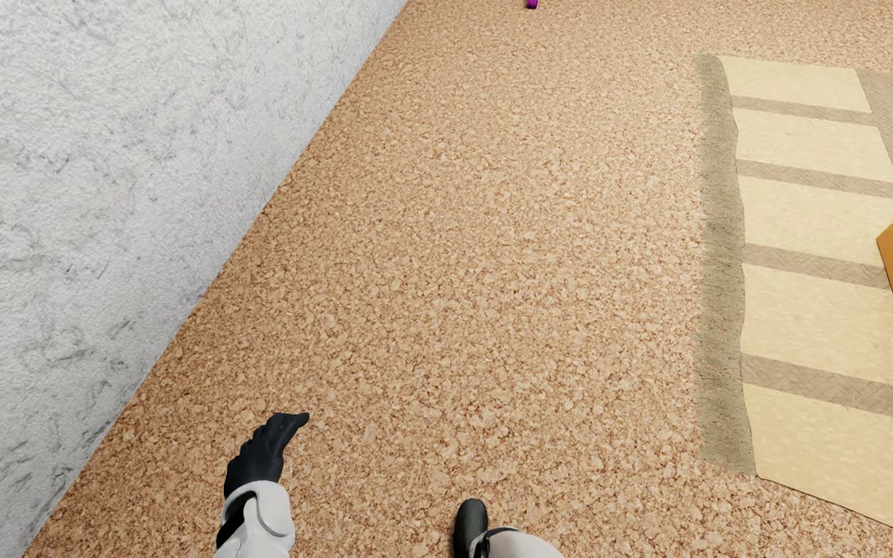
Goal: Approach the dark pink officechair
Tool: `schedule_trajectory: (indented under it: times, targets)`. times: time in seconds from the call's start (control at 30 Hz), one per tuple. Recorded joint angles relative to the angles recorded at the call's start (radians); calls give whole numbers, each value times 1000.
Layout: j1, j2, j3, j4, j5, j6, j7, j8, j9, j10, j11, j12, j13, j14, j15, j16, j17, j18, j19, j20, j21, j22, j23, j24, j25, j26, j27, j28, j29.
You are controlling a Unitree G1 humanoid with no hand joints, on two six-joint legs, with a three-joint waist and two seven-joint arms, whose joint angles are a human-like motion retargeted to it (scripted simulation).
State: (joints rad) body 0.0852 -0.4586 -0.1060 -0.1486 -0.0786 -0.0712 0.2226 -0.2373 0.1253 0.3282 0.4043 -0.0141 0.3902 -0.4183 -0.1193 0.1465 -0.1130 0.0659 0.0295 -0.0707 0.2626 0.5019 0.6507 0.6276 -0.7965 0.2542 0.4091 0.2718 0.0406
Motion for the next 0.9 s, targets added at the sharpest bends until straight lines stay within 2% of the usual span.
schedule_trajectory:
  times: [0.03, 0.07, 0.1, 0.13, 0.17, 0.2, 0.23, 0.27, 0.3, 0.33, 0.37, 0.4, 0.43, 0.47, 0.5, 0.53, 0.57, 0.63, 0.7, 0.73, 0.77, 0.8, 0.83, 0.87, 0.9]
  targets:
    - [34, 7, 1, -6, 24, 6, -11, -68, -6, -18, -144, -10, 10, -9, 24, 6, -1, -1, 49, -10, 10, -15, 18, -14, -14, 0, 0, -1, 14]
    - [66, 9, 3, -12, 30, 11, -18, -142, -10, -20, -196, -14, 18, -23, 9, 5, -8, -3, 124, -15, 17, -22, 30, -31, -29, 3, 2, -1, 30]
    - [99, 9, 3, -13, 24, 17, -28, -186, -12, -12, -161, -9, 22, -30, 43, 0, -11, -3, 84, -20, 13, -20, 33, -43, -32, 9, 2, 2, 36]
    - [128, 28, 0, -5, 25, 25, -47, -204, -15, 3, -132, 1, 26, -26, 67, -6, -8, -8, -41, -35, -1, -5, 31, -41, -31, 20, 2, 1, 34]
    - [153, 73, -6, 19, 41, 36, -72, -234, -19, 32, -150, 18, 30, 3, 85, -14, 3, -21, -195, -55, -25, 22, 27, -39, -25, 35, 7, -6, 26]
    - [151, 116, -11, 52, 58, 52, -93, -255, -22, 108, -147, 41, 25, 58, 76, -22, 17, -34, -246, -75, -63, 58, 24, -40, -16, 51, 16, -10, 6]
    - [112, 152, -15, 95, 77, 71, -114, -271, -20, 248, -126, 72, 6, 151, 36, -23, 32, -91, -242, -101, -105, 105, 32, -34, -4, 72, 26, -26, -19]
    - [39, 185, -20, 136, 91, 86, -150, -291, -15, 438, -100, 103, -24, 263, -7, -18, 45, -210, -238, -151, -142, 160, 46, -15, -5, 100, 44, -64, -37]
    - [-57, 227, -25, 167, 104, 97, -198, -316, -10, 642, -91, 121, -57, 368, -46, -1, 56, -306, -236, -229, -174, 216, 49, 17, -14, 118, 54, -131, -43]
    - [-159, 278, -32, 211, 118, 103, -192, -338, -6, 823, -103, 138, -99, 458, -75, 24, 66, -315, -228, -316, -211, 258, 32, 56, -14, 113, 59, -223, -52]
    - [-250, 317, -27, 257, 133, 111, -215, -341, -1, 949, -103, 153, -141, 428, -103, 45, 70, -323, -218, -372, -238, 282, 8, 80, -7, 97, 46, -309, -76]
    - [-335, 353, -14, 295, 145, 118, -221, -331, 2, 1027, -100, 174, -172, 364, -130, 49, 64, -243, -206, -365, -259, 295, -16, 71, 3, 110, 12, -329, -109]
    - [-415, 385, 5, 315, 156, 122, -224, -311, 5, 1056, -97, 205, -211, 342, -154, 37, 59, -135, -194, -312, -266, 296, -41, 49, 2, 138, -19, -282, -136]
    - [-482, 414, 27, 322, 164, 125, -222, -286, 7, 1034, -90, 240, -244, 322, -176, 12, 52, -75, -181, -221, -259, 289, -77, 12, 1, 157, -46, -187, -150]
    - [-537, 441, 48, 311, 166, 125, -219, -257, 8, 970, -78, 270, -272, 284, -197, -24, 35, -59, -167, -135, -232, 287, -123, -24, 7, 170, -73, -88, -150]
    - [-582, 463, 66, 288, 169, 123, -226, -230, 9, 877, -59, 293, -291, 253, -221, -49, 15, -55, -153, -83, -199, 292, -171, -39, 17, 176, -97, -25, -152]
    - [-614, 485, 78, 263, 171, 121, -231, -204, 9, 748, -42, 308, -306, 251, -245, -64, -5, -51, -139, -71, -167, 303, -220, -35, 37, 176, -124, -9, -155]
    - [-619, 533, 90, 236, 185, 116, -219, -158, 6, 373, -23, 328, -330, 299, -289, -60, -32, -95, -114, -119, -111, 318, -288, 11, 75, 148, -149, -106, -155]
    - [-557, 594, 92, 213, 195, 110, -210, -102, -2, -38, -43, 344, -347, 373, -311, -60, -40, -225, -86, -115, -58, 289, -313, 17, 94, 120, -142, -209, -154]
    - [-541, 619, 93, 201, 186, 105, -217, -75, -4, -84, -41, 345, -349, 377, -316, -69, -41, -279, -71, -95, -36, 269, -310, 11, 98, 123, -132, -219, -155]
    - [-530, 637, 93, 185, 168, 99, -218, -45, -6, -55, -18, 338, -340, 441, -319, -76, -42, -191, -57, -86, -22, 258, -296, 21, 99, 125, -116, -208, -152]
    - [-502, 649, 95, 163, 134, 88, -199, -17, -8, -40, 21, 322, -322, 457, -295, -88, -44, -81, -44, -84, -19, 260, -270, 41, 99, 128, -91, -182, -151]
    - [-465, 640, 99, 149, 88, 74, -160, 10, -8, -12, 107, 304, -299, 413, -242, -102, -43, -52, -45, -69, -16, 269, -225, 53, 97, 139, -62, -153, -148]
    - [-428, 596, 103, 141, 34, 59, -112, 41, -7, 15, 247, 284, -281, 358, -144, -115, -43, -42, -46, -46, -7, 277, -157, 58, 87, 151, -19, -132, -137]
    - [-390, 516, 107, 139, -21, 43, -57, 82, -5, 34, 429, 265, -279, 308, -28, -124, -53, -31, -27, -21, 30, 275, -74, 61, 58, 160, 23, -118, -96]
